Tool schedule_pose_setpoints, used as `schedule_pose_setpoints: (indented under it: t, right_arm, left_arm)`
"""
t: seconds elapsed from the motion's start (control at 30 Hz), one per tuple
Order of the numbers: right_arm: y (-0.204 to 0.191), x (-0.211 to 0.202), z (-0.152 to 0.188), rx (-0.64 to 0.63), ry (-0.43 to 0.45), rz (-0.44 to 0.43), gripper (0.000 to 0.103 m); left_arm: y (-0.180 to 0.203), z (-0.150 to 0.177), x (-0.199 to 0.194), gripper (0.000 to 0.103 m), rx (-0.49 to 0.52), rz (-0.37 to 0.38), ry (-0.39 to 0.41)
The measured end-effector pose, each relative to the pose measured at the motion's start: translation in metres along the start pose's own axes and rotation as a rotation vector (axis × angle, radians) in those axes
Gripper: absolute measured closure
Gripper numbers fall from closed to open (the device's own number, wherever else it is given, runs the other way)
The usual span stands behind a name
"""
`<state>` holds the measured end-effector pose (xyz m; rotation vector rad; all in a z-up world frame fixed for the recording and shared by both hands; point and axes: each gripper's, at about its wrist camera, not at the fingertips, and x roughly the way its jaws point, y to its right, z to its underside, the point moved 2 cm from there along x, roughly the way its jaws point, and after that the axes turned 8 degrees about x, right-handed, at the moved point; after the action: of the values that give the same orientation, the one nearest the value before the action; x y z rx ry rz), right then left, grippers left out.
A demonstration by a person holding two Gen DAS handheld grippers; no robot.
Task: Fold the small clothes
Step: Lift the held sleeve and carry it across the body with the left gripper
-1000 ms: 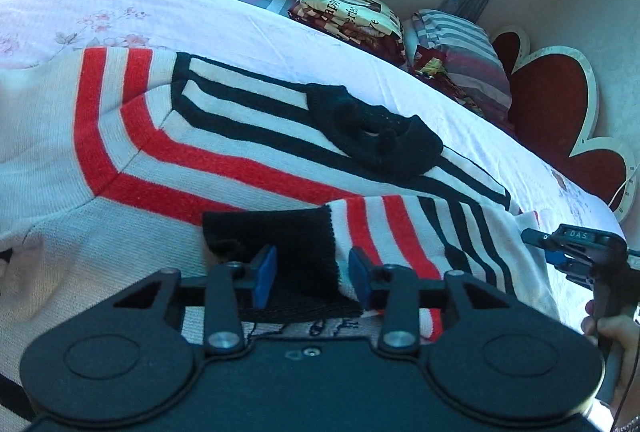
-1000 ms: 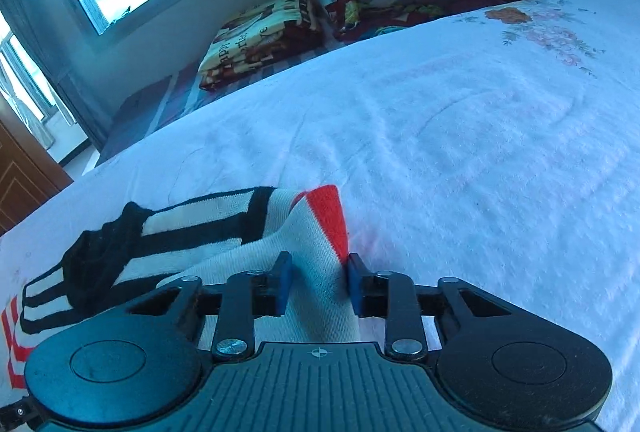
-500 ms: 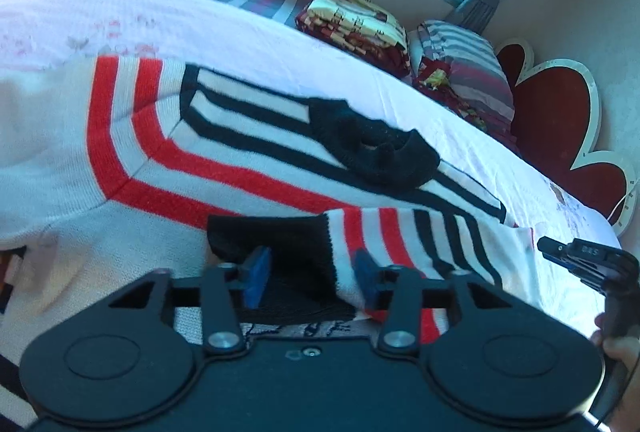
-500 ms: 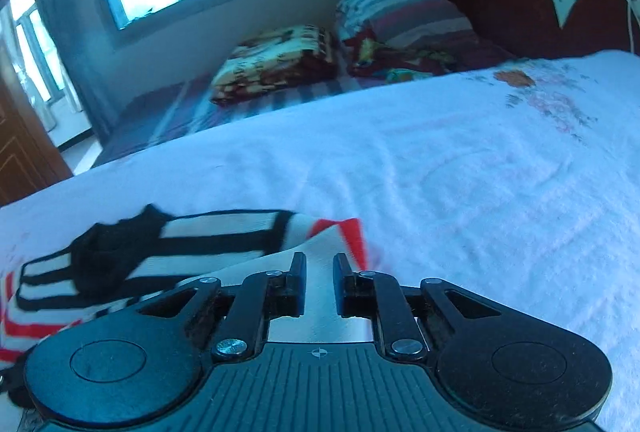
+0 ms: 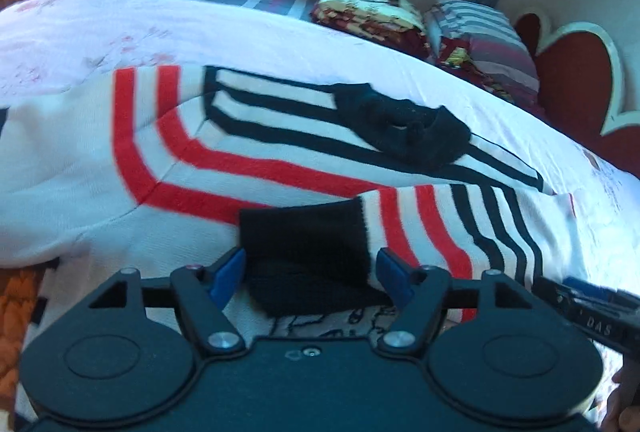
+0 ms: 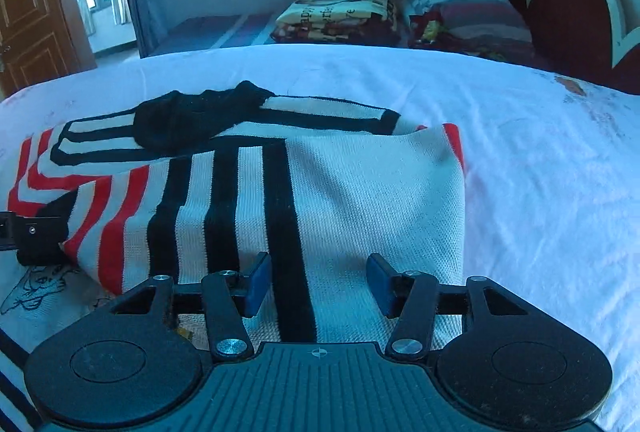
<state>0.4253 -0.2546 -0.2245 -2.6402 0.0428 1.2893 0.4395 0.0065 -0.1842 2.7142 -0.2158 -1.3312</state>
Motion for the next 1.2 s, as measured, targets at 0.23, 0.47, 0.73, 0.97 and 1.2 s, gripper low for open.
schedule_pose_setpoints:
  t: [0.23,0.47,0.73,0.97,1.2]
  right_arm:
    - [-0.047,-0.015,-0.004,0.027,0.027,-0.116,0.05]
    - [-0.113,-0.012,0.006,-0.018,0.008,-0.206,0.05]
    - [-0.169,-0.004,0.015,-0.066,-0.005,-0.252,0.05]
    - [-0.2,0.009,0.022,-0.079,-0.016,-0.25,0.05]
    - [-0.211,0.02,0.023,-0.075,-0.017,-0.237,0.05]
  left_arm:
    - [-0.046,0.008,-0.035,0.027,-0.143,-0.026,0.009]
    - [-0.131,0.024,-0.079,0.026,-0.287,-0.12,0.06]
    - [-0.239,0.046,-0.113,0.027,-0.523,-0.214,0.102]
    - [-0.301,0.059,-0.113,0.034,-0.67,-0.225,0.144]
    - [-0.336,0.057,-0.103,0.044,-0.764,-0.17,0.248]
